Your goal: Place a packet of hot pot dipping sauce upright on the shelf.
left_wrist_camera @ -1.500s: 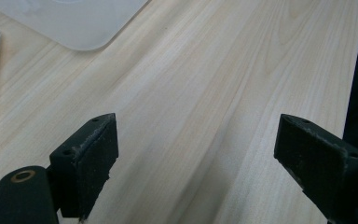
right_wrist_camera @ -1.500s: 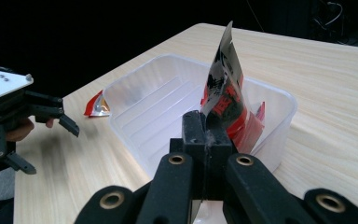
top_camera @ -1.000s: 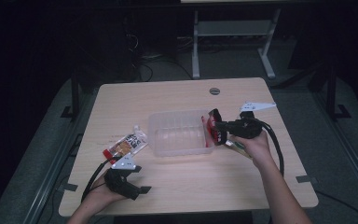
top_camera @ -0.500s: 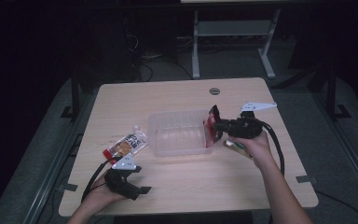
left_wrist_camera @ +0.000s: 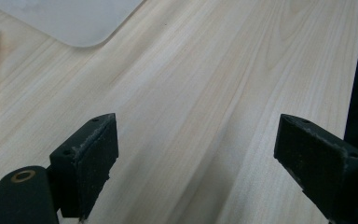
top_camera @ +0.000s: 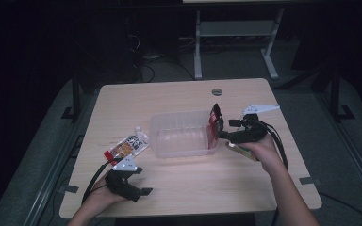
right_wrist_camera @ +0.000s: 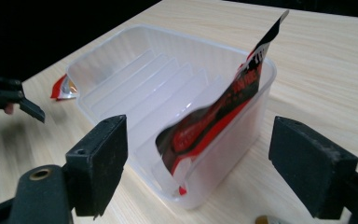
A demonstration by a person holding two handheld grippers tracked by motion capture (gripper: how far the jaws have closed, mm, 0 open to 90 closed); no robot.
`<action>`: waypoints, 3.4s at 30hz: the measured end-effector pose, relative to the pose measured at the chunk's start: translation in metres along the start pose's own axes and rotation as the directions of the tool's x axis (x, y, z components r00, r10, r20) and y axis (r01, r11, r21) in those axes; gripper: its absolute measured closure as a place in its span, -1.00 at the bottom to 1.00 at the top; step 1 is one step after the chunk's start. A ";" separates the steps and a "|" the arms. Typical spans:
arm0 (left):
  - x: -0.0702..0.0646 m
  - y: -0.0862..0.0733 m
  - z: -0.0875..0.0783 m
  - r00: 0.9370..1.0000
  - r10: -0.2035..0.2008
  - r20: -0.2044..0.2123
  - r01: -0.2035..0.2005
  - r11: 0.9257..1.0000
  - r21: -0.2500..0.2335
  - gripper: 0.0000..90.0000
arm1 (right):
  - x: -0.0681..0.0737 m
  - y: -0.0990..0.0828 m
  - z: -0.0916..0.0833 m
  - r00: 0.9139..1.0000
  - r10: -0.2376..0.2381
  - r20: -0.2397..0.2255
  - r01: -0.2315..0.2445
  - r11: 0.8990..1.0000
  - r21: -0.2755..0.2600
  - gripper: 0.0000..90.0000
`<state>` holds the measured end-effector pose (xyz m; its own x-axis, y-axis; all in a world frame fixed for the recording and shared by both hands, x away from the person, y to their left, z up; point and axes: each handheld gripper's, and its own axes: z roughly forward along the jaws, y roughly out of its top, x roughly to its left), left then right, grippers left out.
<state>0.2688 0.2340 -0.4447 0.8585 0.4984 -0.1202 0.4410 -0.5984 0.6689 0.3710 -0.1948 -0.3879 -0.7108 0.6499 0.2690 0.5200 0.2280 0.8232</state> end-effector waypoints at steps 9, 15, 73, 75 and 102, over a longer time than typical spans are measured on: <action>0.000 0.000 -0.001 1.000 0.003 -0.003 -0.003 1.000 -0.003 -0.70 | 0.009 -0.022 -0.015 1.000 -0.010 0.011 0.009 0.999 0.050 -0.59; 0.000 0.000 -0.001 1.000 0.002 -0.010 -0.002 1.000 -0.005 -0.69 | 0.020 -0.037 -0.017 0.999 -0.031 0.026 0.029 0.996 0.090 -0.57; 0.101 0.002 -0.043 0.939 -0.146 -0.310 0.138 0.989 -0.050 -0.48 | 0.041 -0.084 -0.007 0.996 -0.087 0.035 0.076 0.964 0.255 -0.50; 0.105 0.001 -0.038 0.940 -0.140 -0.311 0.136 0.990 -0.034 -0.48 | 0.040 -0.084 -0.007 0.995 -0.092 0.035 0.080 0.964 0.253 -0.50; 0.142 0.013 -0.018 0.909 -0.238 -0.343 0.242 0.970 -0.031 0.99 | 0.039 -0.084 -0.009 0.994 -0.097 0.046 0.082 0.962 0.260 -0.48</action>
<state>0.3917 0.3082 -0.4405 0.5858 0.8103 -0.0168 0.6275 -0.4404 0.6421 0.2953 -0.1945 -0.4418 -0.7352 0.6576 0.1646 0.5654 0.4609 0.6840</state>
